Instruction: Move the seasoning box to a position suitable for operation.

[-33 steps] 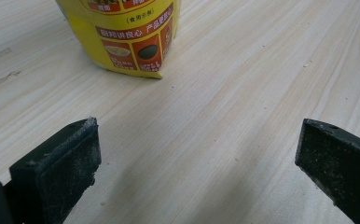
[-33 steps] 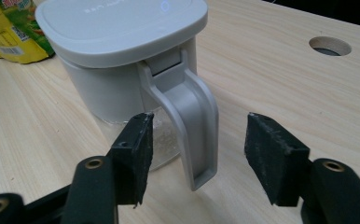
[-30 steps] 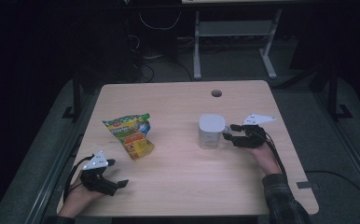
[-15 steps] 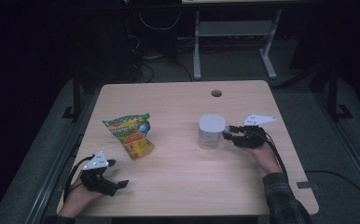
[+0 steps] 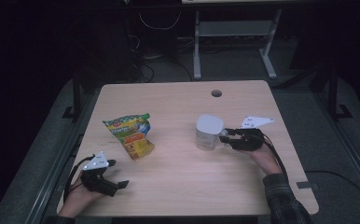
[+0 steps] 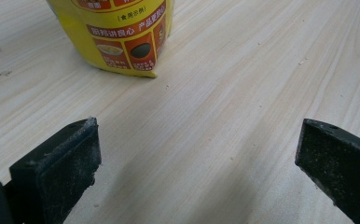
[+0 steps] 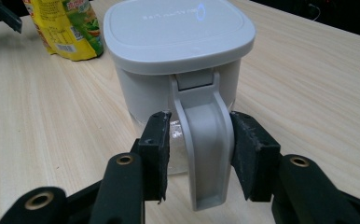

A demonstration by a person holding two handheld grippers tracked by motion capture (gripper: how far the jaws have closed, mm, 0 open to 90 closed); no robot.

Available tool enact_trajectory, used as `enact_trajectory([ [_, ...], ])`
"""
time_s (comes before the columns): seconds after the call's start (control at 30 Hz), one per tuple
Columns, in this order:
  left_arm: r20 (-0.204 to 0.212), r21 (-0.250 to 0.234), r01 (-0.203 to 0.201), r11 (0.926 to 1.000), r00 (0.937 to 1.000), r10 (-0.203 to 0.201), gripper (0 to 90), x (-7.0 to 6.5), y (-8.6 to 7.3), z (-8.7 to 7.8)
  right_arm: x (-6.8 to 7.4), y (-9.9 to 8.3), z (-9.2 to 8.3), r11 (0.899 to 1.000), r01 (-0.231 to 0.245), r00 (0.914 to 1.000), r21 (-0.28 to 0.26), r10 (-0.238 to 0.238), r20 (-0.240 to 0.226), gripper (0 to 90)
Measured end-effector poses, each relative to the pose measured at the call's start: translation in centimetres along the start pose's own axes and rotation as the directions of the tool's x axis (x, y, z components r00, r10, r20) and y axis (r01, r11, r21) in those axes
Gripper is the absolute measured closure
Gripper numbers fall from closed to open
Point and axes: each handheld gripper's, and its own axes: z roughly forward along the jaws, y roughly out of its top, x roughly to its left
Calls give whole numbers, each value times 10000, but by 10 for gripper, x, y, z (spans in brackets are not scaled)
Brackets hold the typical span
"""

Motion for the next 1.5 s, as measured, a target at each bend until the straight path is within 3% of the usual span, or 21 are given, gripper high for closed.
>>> enact_trajectory([
  [0.17, 14, 15, 8, 10000, 10000, -8, 0, 0, 0, 0, 1, 0, 0, 9999, 156, 9998, 34, -156, 92, 641],
  [0.33, 51, 45, -41, 10000, 10000, 41, 0, -1, 0, 1, 3, 1, 3, 9999, 126, 9998, -66, -127, -157, 582],
  [0.43, 46, 47, -46, 10000, 10000, 46, 0, -1, 0, 1, 4, 1, 6, 9998, 210, 9997, -73, -210, -125, 647],
  [0.67, 45, 57, -51, 10000, 10000, 51, 0, -1, 0, 1, 10, 3, 6, 9986, 530, 9986, 42, -530, -33, 679],
  [1.03, 30, 56, -25, 10000, 10000, 25, 0, 0, 0, 1, 17, 5, 6, 9984, 565, 9984, -29, -564, 101, 685],
  [1.5, 14, 36, 6, 10000, 10000, -6, 0, 0, 0, 0, 32, 8, -3, 9978, 655, 9978, 56, -654, -99, 686],
])
